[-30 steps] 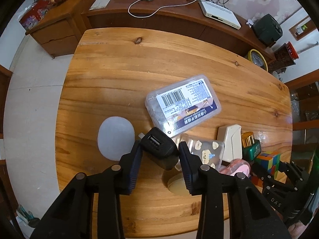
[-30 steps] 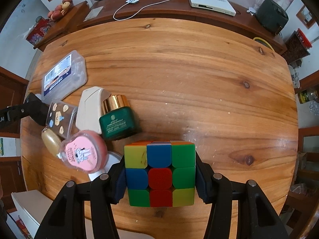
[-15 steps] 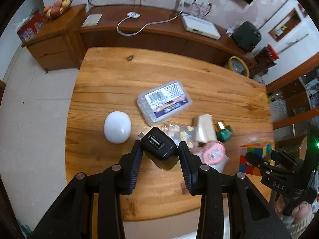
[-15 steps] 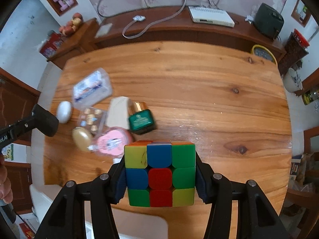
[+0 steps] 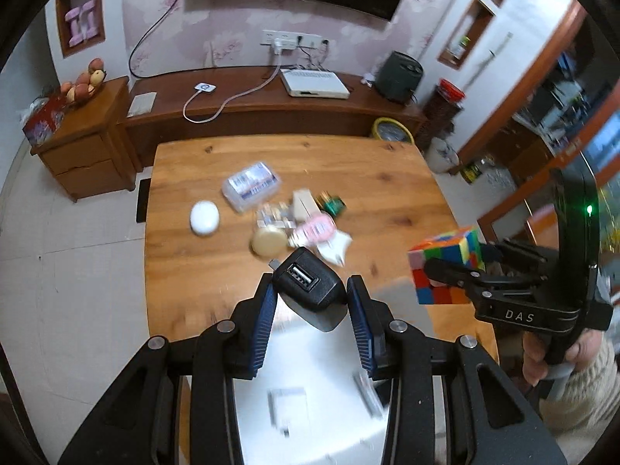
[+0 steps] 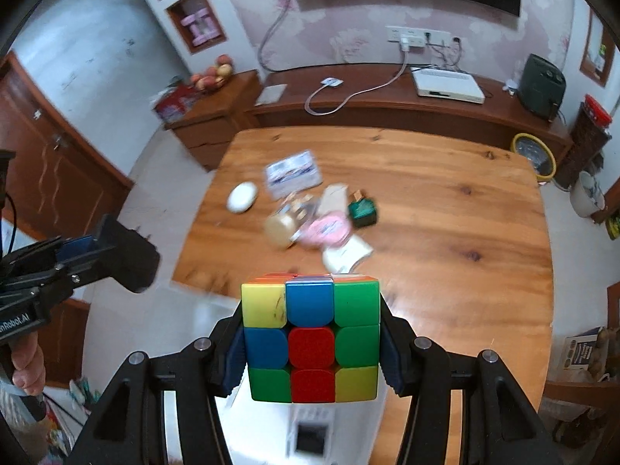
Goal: Organize rigid objects
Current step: 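Carry the black charger with the left tool while the right tool carries the cube to the tray, then release the black charger in the tray with the left tool while the right tool releases the cube, then grasp the white round case with the left tool while the right tool grasps the green jar, then carry the white case with the left tool while the right tool carries the green jar to the tray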
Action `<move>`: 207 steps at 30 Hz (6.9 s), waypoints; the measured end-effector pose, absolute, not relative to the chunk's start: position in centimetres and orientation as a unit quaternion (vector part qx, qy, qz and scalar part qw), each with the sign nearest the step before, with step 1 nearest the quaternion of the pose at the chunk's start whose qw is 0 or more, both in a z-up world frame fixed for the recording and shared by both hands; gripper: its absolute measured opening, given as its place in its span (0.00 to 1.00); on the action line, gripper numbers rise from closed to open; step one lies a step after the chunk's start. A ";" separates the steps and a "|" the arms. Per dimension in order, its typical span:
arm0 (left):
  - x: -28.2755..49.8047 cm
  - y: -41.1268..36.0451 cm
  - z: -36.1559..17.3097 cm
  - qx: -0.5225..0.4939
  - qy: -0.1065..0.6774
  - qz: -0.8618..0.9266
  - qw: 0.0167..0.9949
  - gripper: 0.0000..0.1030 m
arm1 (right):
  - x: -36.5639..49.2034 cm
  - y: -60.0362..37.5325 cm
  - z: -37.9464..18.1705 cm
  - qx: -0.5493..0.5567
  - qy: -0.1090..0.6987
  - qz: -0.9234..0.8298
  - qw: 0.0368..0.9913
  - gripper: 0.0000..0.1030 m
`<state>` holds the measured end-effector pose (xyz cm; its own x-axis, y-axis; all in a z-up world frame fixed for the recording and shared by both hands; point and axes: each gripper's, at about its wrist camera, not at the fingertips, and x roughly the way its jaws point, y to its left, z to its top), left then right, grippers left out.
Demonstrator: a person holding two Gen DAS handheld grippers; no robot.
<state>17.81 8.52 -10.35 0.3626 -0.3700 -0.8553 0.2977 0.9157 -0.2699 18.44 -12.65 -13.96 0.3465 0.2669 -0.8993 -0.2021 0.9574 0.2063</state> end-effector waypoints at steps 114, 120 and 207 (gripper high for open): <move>26.6 10.2 -9.9 0.066 0.487 -0.070 0.868 0.80 | 24.4 -13.8 -9.9 -0.009 0.499 0.022 0.866 0.68; 32.4 11.0 -15.0 0.047 0.540 -0.064 0.838 0.80 | 30.3 -13.5 -14.0 -0.014 0.533 0.030 0.845 0.59; 28.3 9.1 -17.4 0.036 0.581 -0.101 0.807 0.50 | 26.6 -13.5 -17.8 0.043 0.590 0.078 0.802 0.39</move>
<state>28.32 9.06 -17.39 0.3037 -0.1215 -0.9450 0.2047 0.9770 -0.0598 26.58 -13.51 -17.76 0.2909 0.1755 -0.9405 -0.0747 0.9842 0.1605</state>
